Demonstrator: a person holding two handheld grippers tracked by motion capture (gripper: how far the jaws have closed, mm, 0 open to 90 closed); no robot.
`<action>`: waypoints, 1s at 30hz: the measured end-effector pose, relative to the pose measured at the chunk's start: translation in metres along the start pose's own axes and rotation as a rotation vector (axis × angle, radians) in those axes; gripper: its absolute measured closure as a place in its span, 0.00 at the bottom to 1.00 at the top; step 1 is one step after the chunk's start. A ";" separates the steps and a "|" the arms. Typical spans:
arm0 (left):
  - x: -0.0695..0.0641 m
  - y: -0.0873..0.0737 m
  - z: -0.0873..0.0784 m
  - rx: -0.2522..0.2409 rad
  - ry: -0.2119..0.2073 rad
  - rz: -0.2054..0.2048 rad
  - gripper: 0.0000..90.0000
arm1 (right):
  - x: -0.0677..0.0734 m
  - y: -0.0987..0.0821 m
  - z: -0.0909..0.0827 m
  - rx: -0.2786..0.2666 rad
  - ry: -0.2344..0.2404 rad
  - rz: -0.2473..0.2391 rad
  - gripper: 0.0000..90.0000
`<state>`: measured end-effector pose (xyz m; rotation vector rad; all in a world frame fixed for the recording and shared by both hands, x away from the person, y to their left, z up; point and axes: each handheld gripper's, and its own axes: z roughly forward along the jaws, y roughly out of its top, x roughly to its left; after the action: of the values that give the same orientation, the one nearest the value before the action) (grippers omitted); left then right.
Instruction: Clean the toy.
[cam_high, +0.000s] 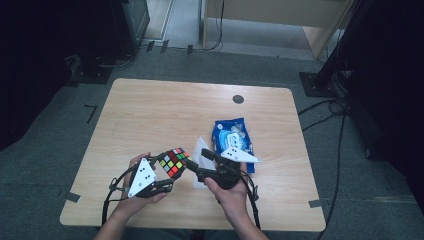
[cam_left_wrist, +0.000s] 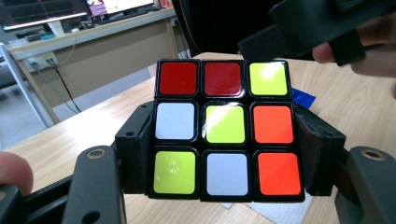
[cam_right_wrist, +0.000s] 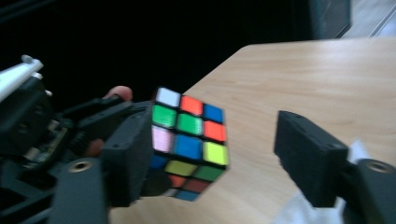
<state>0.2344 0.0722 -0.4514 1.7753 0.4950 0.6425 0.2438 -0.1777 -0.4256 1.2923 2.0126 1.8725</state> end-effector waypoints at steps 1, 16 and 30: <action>-0.002 0.001 0.001 -0.003 0.022 0.005 0.38 | 0.002 0.000 0.002 0.005 0.001 0.019 0.22; -0.025 0.006 0.007 -0.031 0.038 0.061 0.38 | -0.001 -0.013 0.018 0.051 0.076 0.199 0.34; -0.021 0.002 0.009 -0.005 -0.020 0.047 0.37 | -0.005 -0.011 0.014 0.077 0.068 0.219 0.39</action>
<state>0.2248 0.0519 -0.4551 1.7920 0.4386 0.6576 0.2495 -0.1686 -0.4401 1.5460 2.0697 1.9728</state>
